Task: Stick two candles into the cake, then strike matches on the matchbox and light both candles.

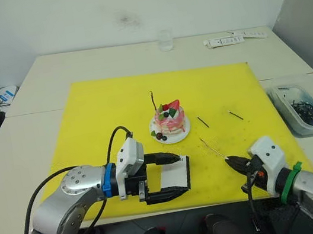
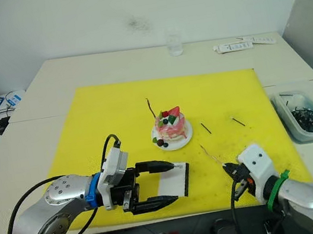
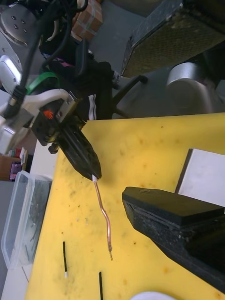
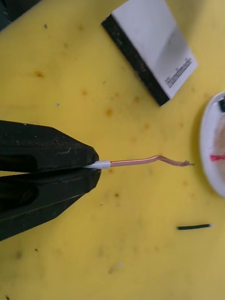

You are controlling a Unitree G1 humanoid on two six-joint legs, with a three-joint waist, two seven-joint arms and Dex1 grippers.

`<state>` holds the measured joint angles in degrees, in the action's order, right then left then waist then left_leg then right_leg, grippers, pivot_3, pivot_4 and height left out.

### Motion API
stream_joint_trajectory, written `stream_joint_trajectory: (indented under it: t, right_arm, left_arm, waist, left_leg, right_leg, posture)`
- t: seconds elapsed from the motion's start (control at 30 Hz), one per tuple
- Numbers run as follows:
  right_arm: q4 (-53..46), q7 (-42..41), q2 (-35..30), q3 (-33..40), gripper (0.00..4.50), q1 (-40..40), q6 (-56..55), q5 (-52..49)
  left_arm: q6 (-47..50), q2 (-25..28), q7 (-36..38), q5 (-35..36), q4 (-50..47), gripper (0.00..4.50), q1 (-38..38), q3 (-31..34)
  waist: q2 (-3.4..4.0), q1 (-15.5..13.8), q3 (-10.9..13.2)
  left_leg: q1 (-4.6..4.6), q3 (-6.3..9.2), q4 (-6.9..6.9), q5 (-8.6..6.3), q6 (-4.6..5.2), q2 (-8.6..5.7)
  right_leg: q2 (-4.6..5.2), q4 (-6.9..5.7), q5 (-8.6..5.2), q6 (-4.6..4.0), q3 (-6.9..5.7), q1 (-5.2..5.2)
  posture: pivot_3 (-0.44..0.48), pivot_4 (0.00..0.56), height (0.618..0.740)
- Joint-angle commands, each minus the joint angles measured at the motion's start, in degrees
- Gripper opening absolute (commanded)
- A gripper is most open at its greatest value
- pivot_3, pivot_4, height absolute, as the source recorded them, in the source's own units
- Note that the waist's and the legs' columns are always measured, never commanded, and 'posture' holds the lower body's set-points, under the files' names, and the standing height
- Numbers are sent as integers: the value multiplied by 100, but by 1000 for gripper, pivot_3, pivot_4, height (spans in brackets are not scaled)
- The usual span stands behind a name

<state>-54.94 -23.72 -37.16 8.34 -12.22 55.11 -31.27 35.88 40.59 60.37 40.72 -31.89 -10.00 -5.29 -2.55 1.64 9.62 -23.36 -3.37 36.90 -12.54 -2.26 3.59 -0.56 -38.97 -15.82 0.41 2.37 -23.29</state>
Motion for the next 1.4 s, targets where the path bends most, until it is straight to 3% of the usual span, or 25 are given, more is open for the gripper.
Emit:
stream_joint_trajectory:
  t: [0.03, 0.13, 0.27, 0.43, 0.8, 0.93, 1.13, 1.33, 1.4]
  right_arm:
    - [99, -814, -740, 1066, 12, -123, -13, -289]
    - [703, -1776, -1333, 1857, 12, -845, -690, 22]
    - [1647, -2855, -1509, 2420, 12, -1842, -2401, 793]
    - [2394, -3069, -1059, 2635, 12, -2121, -2857, 740]
    - [2599, -3183, -1014, 2441, 12, -2182, -2845, 817]
    - [2554, -3251, -1069, 2465, 987, -2158, -2841, 836]
    - [2325, -3370, -1280, 2799, 3151, -2235, -2765, 896]
    - [1870, -3729, -1900, 3406, 3151, -2253, -2032, 810]
    - [1505, -3658, -2644, 3330, 3151, -2186, -1126, 1071]
  left_arm:
    - [-2, -127, -119, 67, -221, 4100, -100, -107]
    - [0, -167, -167, 70, -272, 4100, -118, -179]
    - [48, -201, -215, 129, -342, 4100, -122, -219]
    - [171, -300, -343, 213, -443, 4100, -138, -279]
    - [272, -324, -464, 317, -477, 4100, -194, -307]
    - [232, -344, -488, 295, -489, 4100, -141, -340]
    - [214, -363, -507, 267, -499, 4100, -62, -351]
    - [166, -394, -534, 182, -473, 4100, -47, -395]
    - [94, -414, -547, 63, -500, 4100, -29, -498]
  waist:
    - [0, -2, 0]
    - [-7, -44, 1]
    - [-5, -65, 1]
    - [-3, -25, 2]
    - [11, -12, 1]
    - [11, -13, 1]
    - [11, -13, 2]
    - [12, -12, 4]
    - [22, -9, 3]
  left_leg:
    - [0, 1, -1, 0, 0, -4]
    - [-4, 5, -2, -1, 2, -6]
    - [-6, 8, -4, -3, 6, -4]
    - [-2, 10, -2, -4, 6, 3]
    - [6, 6, 0, -4, 6, -3]
    - [6, 6, -1, -4, 6, -3]
    - [6, 8, -1, -4, 6, -2]
    - [8, 6, 1, -3, 6, -4]
    - [8, 9, 2, -3, 6, -3]
  right_leg:
    - [-7, 1, 0, 0, -2, 1]
    - [-10, 8, -3, -2, -6, 2]
    - [-17, 10, -9, -6, -9, 1]
    - [-18, 2, -9, -7, -8, 2]
    - [-17, 0, -17, -24, 3, 8]
    - [-17, 0, -16, -21, 1, 8]
    - [-17, 0, -15, -20, 0, 8]
    - [-17, -1, -13, -16, 2, 10]
    - [-18, -1, -13, -17, 0, 11]
  posture:
    - [0, 150, 740]
    - [0, 150, 740]
    - [0, 150, 740]
    - [0, 150, 740]
    - [0, 150, 740]
    - [0, 150, 740]
    - [0, 150, 740]
    - [0, 150, 740]
    - [0, 150, 740]
